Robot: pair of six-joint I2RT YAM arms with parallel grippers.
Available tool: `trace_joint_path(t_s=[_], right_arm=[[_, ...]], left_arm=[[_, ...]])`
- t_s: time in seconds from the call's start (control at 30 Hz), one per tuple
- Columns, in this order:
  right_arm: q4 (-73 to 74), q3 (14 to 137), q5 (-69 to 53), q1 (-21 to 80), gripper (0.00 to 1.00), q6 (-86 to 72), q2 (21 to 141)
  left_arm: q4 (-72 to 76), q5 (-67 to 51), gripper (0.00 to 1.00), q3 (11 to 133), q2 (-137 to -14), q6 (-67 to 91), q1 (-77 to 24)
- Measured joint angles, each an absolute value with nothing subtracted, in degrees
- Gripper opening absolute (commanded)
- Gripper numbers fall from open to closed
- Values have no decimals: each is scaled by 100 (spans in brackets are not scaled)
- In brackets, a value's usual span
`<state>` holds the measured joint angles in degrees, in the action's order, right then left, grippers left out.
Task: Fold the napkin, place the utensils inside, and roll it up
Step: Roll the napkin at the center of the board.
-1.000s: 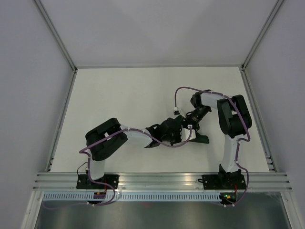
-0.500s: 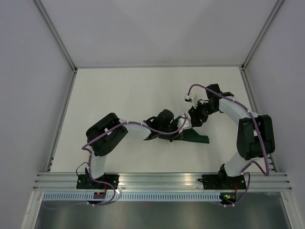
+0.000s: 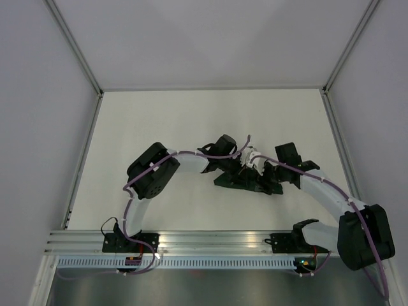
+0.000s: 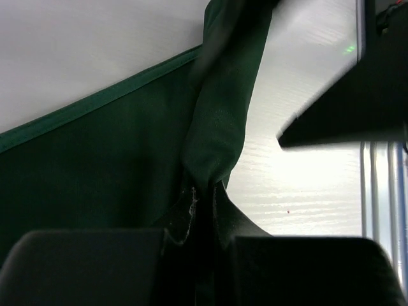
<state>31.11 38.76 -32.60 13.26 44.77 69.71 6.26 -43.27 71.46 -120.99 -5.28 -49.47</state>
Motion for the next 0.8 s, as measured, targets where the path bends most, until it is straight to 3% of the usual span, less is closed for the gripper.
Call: trace_joint_path(t_s=[0.2, 0.5, 0.67, 0.7, 0.73, 0.8], right_arm=[[2543, 3050, -2672, 2351, 64, 4440, 6351], [1852, 2703, -2080, 2842, 63, 4434, 6370], [1682, 2626, -1933, 2989, 51, 4456, 6543], [1671, 2626, -1933, 3002, 46, 4462, 6598], [1667, 2626, -1933, 3020, 35, 4466, 6652], [1673, 2626, -1949, 3044, 28, 4464, 6724]], left_arm=[[255, -4716, 2, 7463, -12324, -242, -4871], [-110, -5122, 6, 7583, -12455, 117, -4810], [-268, -5312, 9, 7671, -12545, 285, -4751], [-285, -5319, 11, 7679, -12554, 311, -4744], [-294, -5319, 16, 7686, -12560, 325, -4740], [-314, -5306, 20, 7699, -12567, 362, -4729]])
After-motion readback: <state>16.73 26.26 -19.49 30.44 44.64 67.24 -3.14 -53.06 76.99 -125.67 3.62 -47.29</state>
